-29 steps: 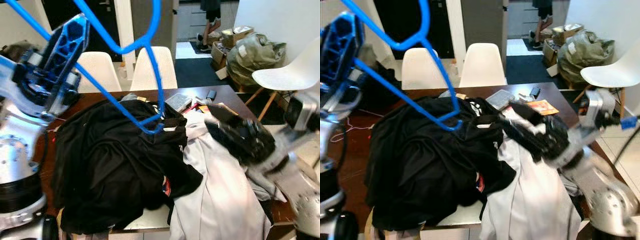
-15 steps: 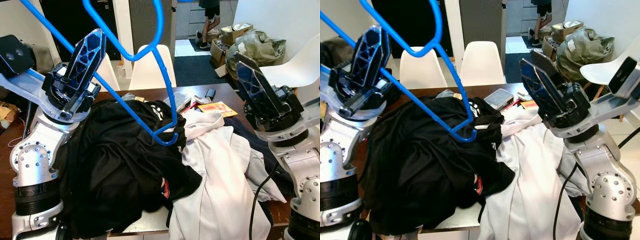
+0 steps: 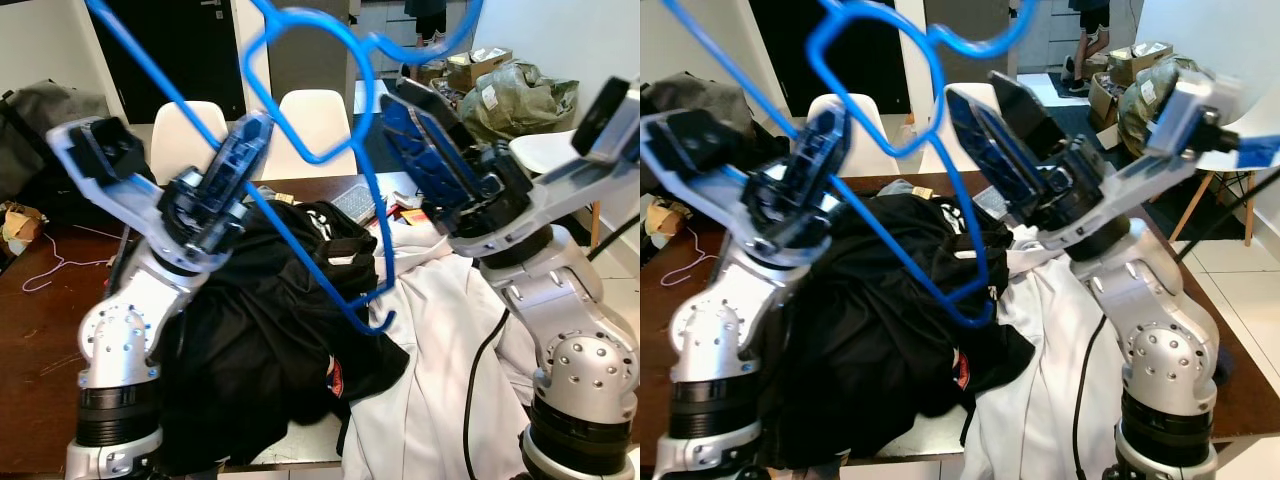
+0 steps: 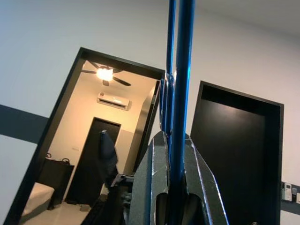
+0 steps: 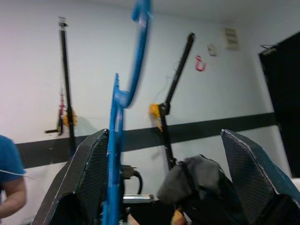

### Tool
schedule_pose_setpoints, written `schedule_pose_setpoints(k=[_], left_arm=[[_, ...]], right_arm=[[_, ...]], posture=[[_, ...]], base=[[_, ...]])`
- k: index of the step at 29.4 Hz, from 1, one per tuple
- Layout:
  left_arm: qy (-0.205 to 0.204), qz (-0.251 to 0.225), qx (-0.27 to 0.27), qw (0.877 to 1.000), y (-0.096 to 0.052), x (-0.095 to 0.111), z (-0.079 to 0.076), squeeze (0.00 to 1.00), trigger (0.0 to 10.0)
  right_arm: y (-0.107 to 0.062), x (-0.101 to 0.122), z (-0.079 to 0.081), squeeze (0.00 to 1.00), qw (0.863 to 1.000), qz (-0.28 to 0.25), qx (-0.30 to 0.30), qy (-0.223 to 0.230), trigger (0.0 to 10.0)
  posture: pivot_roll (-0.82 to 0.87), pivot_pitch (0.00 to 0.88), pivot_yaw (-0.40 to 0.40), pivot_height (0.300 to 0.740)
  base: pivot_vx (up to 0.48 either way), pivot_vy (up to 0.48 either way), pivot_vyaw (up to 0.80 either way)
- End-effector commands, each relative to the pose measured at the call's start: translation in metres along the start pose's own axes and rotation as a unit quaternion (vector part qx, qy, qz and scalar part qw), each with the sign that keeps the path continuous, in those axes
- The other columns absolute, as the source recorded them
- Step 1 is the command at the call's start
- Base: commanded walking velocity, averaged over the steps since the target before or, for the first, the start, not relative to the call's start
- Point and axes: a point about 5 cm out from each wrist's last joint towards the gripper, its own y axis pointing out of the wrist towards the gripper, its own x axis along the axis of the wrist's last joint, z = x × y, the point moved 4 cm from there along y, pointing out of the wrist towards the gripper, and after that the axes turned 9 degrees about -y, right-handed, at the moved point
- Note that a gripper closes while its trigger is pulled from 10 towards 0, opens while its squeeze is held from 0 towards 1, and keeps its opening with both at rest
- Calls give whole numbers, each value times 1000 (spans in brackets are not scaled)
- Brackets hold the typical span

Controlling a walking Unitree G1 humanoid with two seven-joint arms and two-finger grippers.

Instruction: Hang hanger

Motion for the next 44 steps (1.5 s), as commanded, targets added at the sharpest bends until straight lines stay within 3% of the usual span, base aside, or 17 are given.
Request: schedule_pose_setpoints(k=[1,11,12,36,37,38,44], left_arm=[[-4,2,14,1000,-1,-6,5,0,0],[-9,4,25,1000,-1,-13,9,0,0],[-9,4,26,1000,-1,-13,9,0,0],[-7,37,60,998,-13,-15,18,0,157],[-9,37,70,997,-14,-15,21,0,2588],[-5,34,85,996,-15,-13,25,1000,10000],[22,37,89,995,-15,-2,22,1000,10000]], right_arm=[[6,-6,5,0,1000,13,7,3,10000],[10,-11,9,0,1000,19,11,1,10000],[10,-10,9,0,1000,17,10,2,0],[2,-10,11,0,1000,17,25,9,0],[2,-10,10,0,1000,20,22,7,0],[2,-11,9,0,1000,21,20,5,0],[-1,-12,-1,0,1000,28,-8,-9,0]], posture=[[-89,1,68,736],[-93,0,68,736],[-93,0,68,736],[-93,0,71,736],[-93,0,72,736],[-92,0,72,736],[-89,0,73,736]], base=[[0,0,0],[0,0,0],[0,0,0],[0,0,0],[0,0,0],[0,0,0],[0,0,0]])
